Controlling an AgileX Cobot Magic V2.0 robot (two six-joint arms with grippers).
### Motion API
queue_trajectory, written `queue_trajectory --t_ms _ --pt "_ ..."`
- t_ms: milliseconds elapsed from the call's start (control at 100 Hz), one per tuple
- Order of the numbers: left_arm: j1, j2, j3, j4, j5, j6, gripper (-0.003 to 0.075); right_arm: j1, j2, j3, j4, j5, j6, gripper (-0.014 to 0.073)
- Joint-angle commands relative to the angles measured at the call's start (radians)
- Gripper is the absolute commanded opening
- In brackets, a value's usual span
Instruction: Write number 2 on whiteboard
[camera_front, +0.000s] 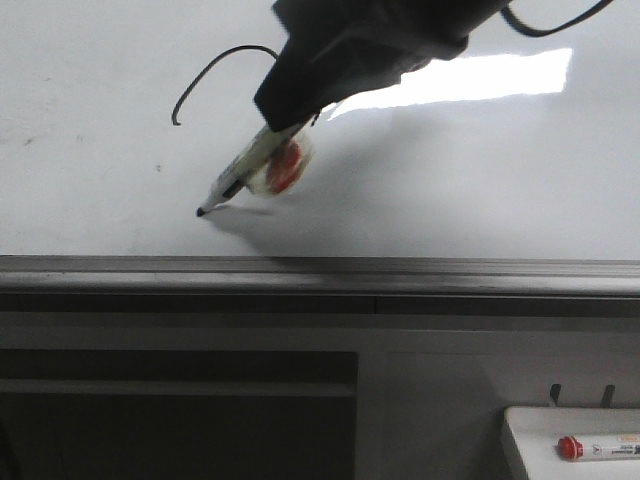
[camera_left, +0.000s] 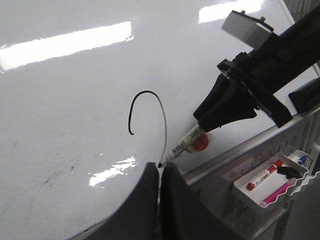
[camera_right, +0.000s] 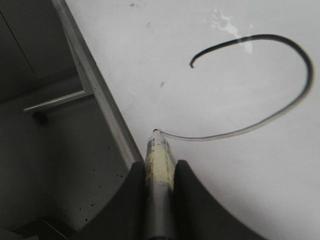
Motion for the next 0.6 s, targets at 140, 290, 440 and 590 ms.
queue_trajectory --t_ms 140,290,440,590 --pt "0.001 0.012 -0.028 -0.015 -0.081 -0.012 -0.0020 0.001 0.011 -0.018 0.009 -0.116 -0.003 -0.0068" --pt "0.001 0.012 -0.028 -0.017 -0.081 -0.012 -0.0020 -0.032 -0.016 -0.018 0.009 -0.071 -0.003 -0.0068" --pt "0.001 0.012 -0.028 -0.017 -0.081 -0.012 -0.0020 -0.110 -0.068 -0.018 -0.010 0.031 -0.002 -0.0068" --pt "0.001 0.012 -0.028 -0.017 -0.081 -0.012 -0.0020 -0.242 -0.150 -0.009 -0.052 0.112 0.032 -0.0068"
